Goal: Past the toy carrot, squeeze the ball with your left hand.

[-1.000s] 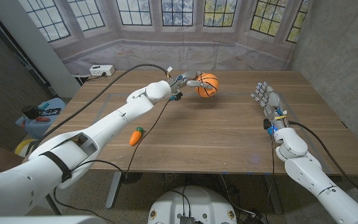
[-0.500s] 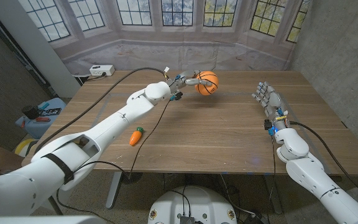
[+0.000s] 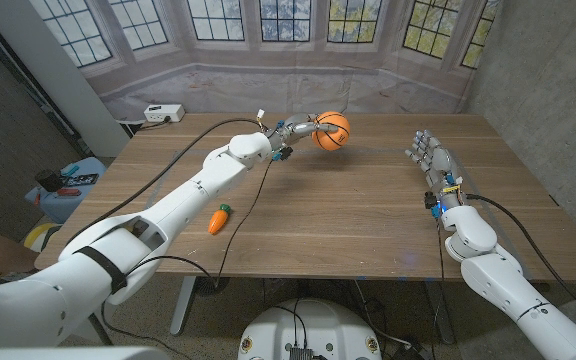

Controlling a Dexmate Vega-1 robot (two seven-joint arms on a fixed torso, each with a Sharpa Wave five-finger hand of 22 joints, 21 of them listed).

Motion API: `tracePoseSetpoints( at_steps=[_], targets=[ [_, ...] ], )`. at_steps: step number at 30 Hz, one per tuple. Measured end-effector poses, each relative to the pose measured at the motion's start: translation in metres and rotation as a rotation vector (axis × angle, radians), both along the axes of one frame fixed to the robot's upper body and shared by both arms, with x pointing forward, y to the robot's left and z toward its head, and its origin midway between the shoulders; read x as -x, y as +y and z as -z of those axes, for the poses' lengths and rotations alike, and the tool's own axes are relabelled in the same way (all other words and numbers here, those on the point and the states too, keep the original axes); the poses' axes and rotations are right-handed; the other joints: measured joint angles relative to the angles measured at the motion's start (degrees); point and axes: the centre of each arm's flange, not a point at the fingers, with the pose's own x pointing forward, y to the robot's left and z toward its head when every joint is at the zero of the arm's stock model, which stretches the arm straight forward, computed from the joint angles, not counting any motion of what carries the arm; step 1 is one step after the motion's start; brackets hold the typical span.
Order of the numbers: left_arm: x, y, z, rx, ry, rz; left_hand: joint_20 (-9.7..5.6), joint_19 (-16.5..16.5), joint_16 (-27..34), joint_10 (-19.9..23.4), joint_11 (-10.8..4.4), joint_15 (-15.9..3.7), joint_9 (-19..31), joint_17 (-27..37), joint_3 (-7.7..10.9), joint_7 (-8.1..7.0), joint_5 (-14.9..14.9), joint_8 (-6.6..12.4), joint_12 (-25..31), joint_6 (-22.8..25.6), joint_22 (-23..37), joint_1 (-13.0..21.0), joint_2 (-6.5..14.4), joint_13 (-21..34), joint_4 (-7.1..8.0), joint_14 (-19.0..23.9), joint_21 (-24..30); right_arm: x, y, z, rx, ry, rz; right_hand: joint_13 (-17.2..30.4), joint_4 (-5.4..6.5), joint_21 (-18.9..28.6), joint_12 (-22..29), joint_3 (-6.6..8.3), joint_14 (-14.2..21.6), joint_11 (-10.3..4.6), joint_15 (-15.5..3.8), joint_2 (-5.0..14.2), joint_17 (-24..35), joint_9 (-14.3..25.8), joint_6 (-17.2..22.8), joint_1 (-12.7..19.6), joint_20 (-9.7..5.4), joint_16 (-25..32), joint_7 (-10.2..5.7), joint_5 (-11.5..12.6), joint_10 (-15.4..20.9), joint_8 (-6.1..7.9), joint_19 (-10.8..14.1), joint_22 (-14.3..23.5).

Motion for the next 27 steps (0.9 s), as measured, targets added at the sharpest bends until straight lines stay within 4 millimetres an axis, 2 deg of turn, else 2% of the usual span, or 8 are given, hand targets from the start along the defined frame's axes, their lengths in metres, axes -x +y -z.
tracePoseSetpoints(
  at_steps=[27],
  targets=[
    [-0.008,0.008,0.013,0.149,0.199,0.117,0.00,0.0,0.0,-0.6,0.60,0.00,0.2,0.3,-0.64,0.31,0.2,-0.12,-0.2,-0.5,0.0,-0.3,0.3,0.5,0.32,0.0,0.0,0.005,0.007,0.002,0.031,0.006,0.005,0.0,0.00,0.0,0.0,0.00,0.0,0.00,0.00,0.00,0.0,0.0,0.0,0.0,0.00,0.0,0.00,0.0,0.0,0.00,0.0,0.0]
  ],
)
